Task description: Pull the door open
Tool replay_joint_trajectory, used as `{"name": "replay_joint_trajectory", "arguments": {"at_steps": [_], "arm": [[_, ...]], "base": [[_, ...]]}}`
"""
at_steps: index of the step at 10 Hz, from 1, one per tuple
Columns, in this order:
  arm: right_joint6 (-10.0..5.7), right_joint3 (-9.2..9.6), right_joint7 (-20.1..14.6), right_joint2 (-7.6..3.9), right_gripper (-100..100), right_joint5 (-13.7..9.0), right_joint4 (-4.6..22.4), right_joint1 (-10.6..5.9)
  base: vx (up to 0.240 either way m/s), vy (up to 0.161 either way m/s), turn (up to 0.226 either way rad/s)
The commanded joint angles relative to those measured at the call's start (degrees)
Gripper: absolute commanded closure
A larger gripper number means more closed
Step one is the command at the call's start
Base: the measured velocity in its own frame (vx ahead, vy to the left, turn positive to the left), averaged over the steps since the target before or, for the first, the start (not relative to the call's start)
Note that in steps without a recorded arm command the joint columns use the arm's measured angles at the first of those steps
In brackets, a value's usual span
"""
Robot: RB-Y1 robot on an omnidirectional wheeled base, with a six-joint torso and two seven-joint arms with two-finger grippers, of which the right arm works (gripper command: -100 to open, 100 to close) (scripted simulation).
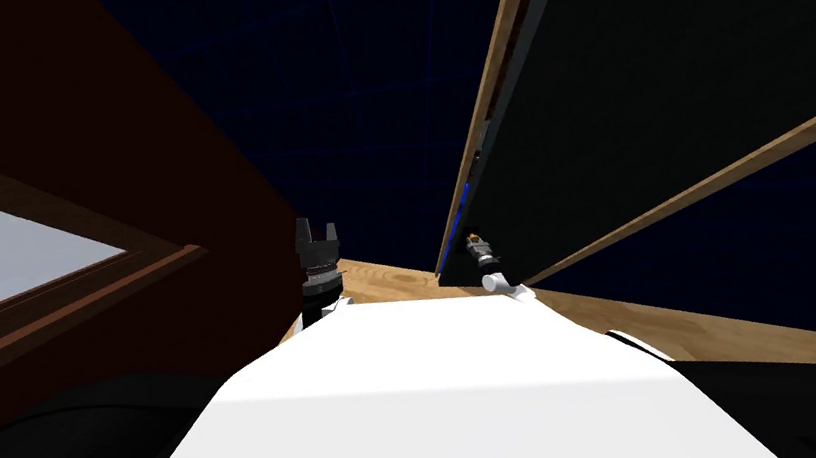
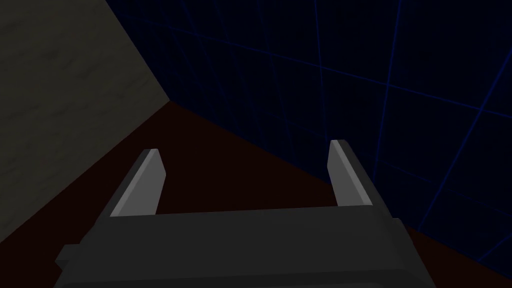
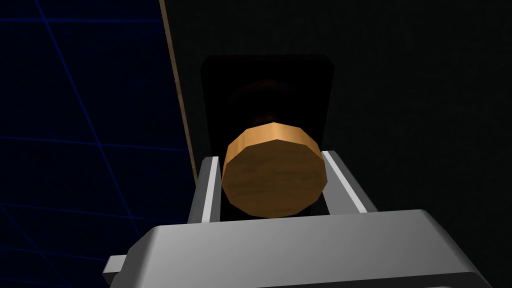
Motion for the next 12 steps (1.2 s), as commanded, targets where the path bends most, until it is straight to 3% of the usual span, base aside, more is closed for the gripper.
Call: {"name": "replay_joint_trajectory", "arguments": {"at_steps": [1, 2, 8, 10, 11, 12], "arm": [[-0.64, 0.98, -1.3, -1.50, 100, -0.1, -1.0, 0.47], [-0.28, 0.60, -0.7, -0.85, 100, -0.1, -0.5, 0.33], [-3.55, 5.41, -5.4, -6.05, 100, 0.7, -3.2, 2.24], [-4.39, 6.55, -6.5, -7.35, 100, 0.9, -3.8, 2.67], [-3.75, 6.38, -6.0, -6.80, 100, 0.8, -3.6, 2.67], [-4.66, 7.57, -7.1, -7.87, 100, 1.1, -3.9, 3.12]], "base": [[-0.235, -0.091, 0.150], [-0.105, -0.039, 0.044], [-0.209, -0.093, 0.138], [-0.209, -0.107, 0.107], [-0.094, -0.045, 0.036], [-0.147, -0.065, 0.145]]}}
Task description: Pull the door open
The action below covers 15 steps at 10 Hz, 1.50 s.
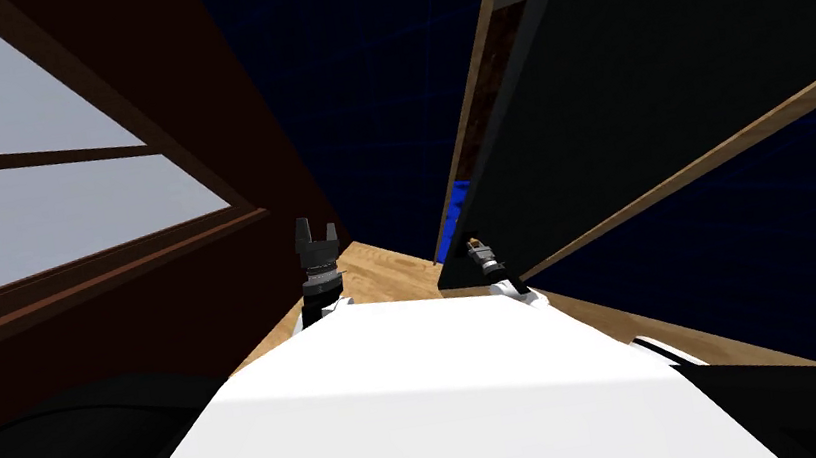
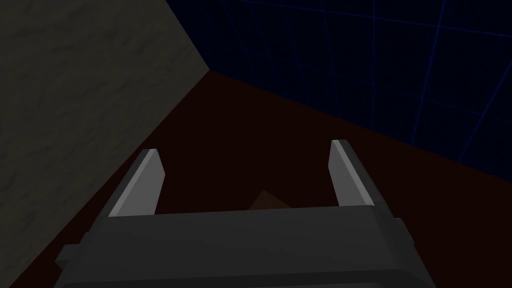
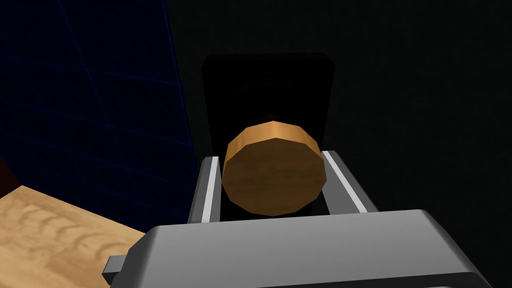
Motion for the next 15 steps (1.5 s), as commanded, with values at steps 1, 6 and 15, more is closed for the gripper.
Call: {"name": "replay_joint_trajectory", "arguments": {"at_steps": [1, 6, 15], "arm": [[-0.84, 0.63, -0.7, -0.75, 100, 0.2, -0.4, 0.20], [-4.28, 3.70, -4.2, -4.62, 100, 1.1, -1.5, 1.17], [-7.95, 7.09, -8.3, -8.23, 100, 2.8, -1.4, 1.84]], "base": [[-0.205, -0.068, 0.145], [-0.229, -0.106, 0.142], [-0.192, -0.094, 0.128]]}}
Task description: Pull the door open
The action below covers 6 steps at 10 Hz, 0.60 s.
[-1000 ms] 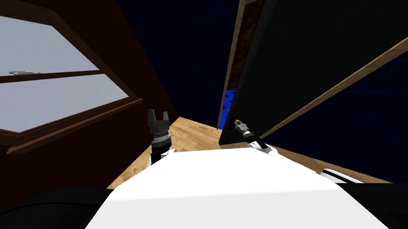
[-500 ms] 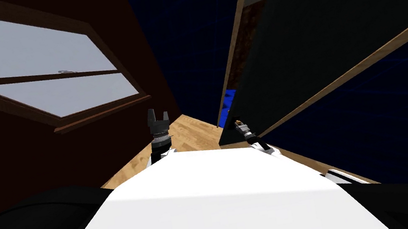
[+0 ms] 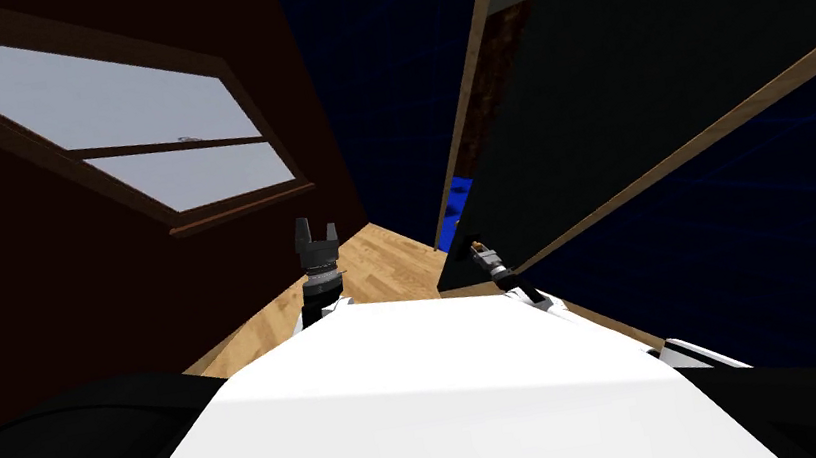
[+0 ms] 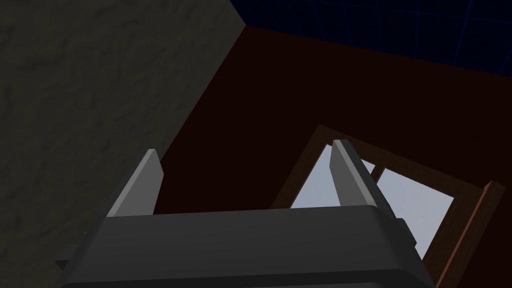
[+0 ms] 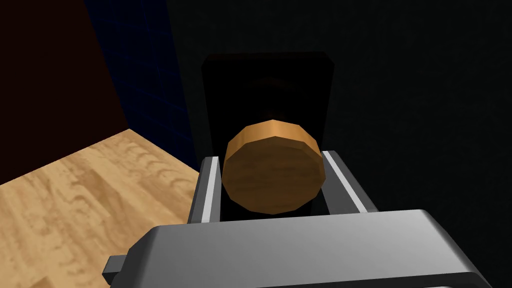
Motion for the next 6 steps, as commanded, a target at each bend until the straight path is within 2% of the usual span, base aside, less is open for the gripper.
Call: {"name": "replay_joint_trajectory", "arguments": {"at_steps": [1, 2, 3, 6], "arm": [[-1.05, 0.57, -0.8, -0.73, 100, 0.4, -0.2, 0.18], [-1.58, 0.96, -1.4, -1.20, 100, 0.6, -0.2, 0.25], [-0.92, 0.95, -1.0, -0.76, 100, 0.5, 0.0, 0.30], [-2.87, 2.36, -2.6, -2.18, 100, 1.2, 0.2, 0.67]], "base": [[-0.181, -0.115, 0.124], [-0.181, -0.128, 0.138], [-0.081, -0.053, 0.045], [-0.146, -0.083, 0.127]]}}
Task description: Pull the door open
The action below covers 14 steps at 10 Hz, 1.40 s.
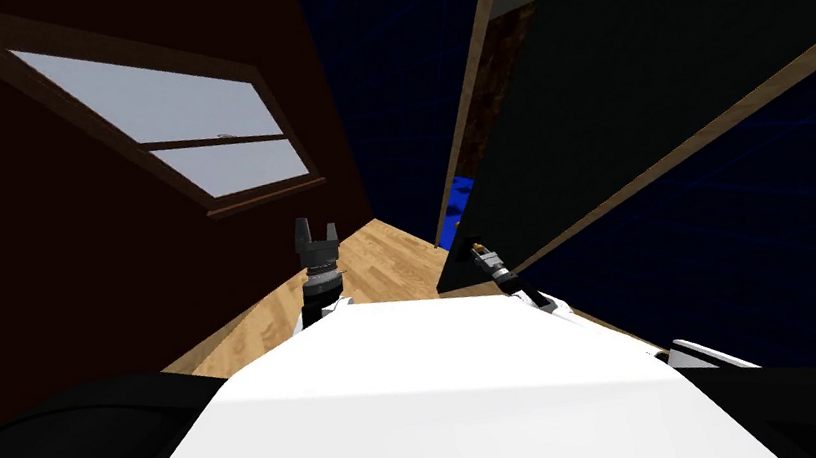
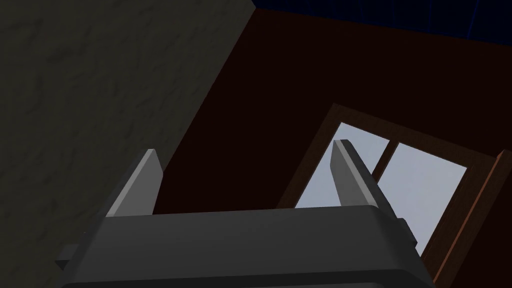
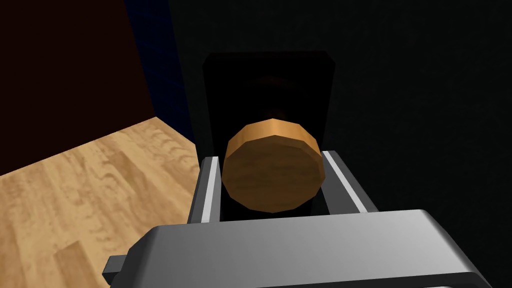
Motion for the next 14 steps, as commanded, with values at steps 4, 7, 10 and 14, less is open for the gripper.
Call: {"name": "replay_joint_trajectory", "arguments": {"at_steps": [4, 7, 10, 14], "arm": [[-3.50, 2.00, -2.7, -2.64, 100, 1.0, 0.3, 0.57], [-4.88, 2.81, -3.7, -3.66, 100, 1.4, 0.5, 0.74], [-5.49, 3.72, -4.4, -4.05, 100, 1.9, 0.9, 0.88], [-7.96, 5.17, -6.0, -5.47, 100, 2.7, 1.5, 0.99]], "base": [[-0.198, -0.103, 0.155], [-0.165, -0.081, 0.091], [-0.126, -0.072, 0.095], [-0.177, -0.114, 0.135]]}}
